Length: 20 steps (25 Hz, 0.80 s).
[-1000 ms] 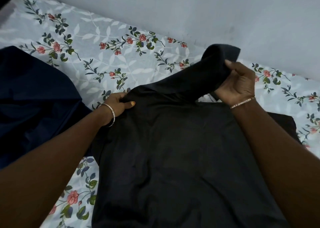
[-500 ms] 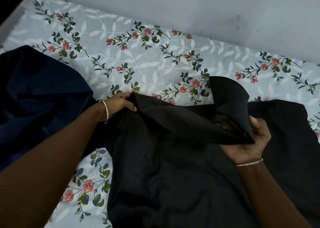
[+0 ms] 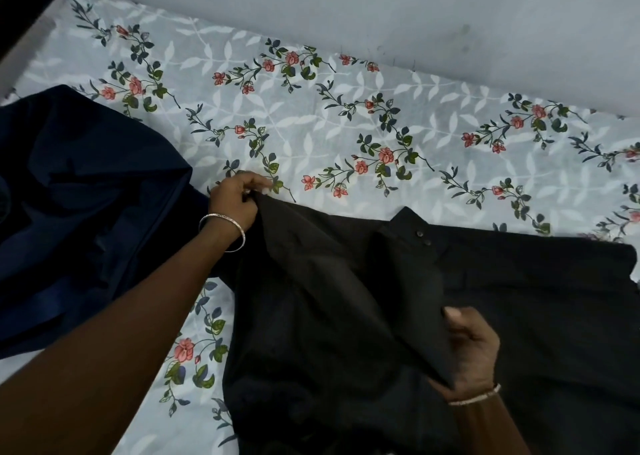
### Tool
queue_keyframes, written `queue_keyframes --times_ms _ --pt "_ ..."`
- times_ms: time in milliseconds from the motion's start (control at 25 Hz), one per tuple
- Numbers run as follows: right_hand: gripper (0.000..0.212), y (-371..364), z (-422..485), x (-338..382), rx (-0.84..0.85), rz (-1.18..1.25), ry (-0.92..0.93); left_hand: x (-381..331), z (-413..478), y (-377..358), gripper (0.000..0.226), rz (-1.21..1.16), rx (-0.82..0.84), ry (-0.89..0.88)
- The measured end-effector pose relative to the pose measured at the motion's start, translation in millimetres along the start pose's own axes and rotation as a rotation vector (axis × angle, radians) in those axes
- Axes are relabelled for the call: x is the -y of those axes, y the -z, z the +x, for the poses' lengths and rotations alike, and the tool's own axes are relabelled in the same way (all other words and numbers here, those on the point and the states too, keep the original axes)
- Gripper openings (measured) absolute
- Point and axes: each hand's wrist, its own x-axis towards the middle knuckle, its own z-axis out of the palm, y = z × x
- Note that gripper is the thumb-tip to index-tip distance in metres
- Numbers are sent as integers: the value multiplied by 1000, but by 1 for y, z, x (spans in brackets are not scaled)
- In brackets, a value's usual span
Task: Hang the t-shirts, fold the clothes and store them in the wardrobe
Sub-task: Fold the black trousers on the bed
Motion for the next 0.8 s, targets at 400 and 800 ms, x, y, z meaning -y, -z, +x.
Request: queue_keyframes --times_ms 400,800 --pt "31 82 15 -15 -493 -882 469 -64 -150 -88 22 223 102 -512" --pt "37 171 42 215 -1069 -963 608 -97 -172 -178 46 809 216 -554"
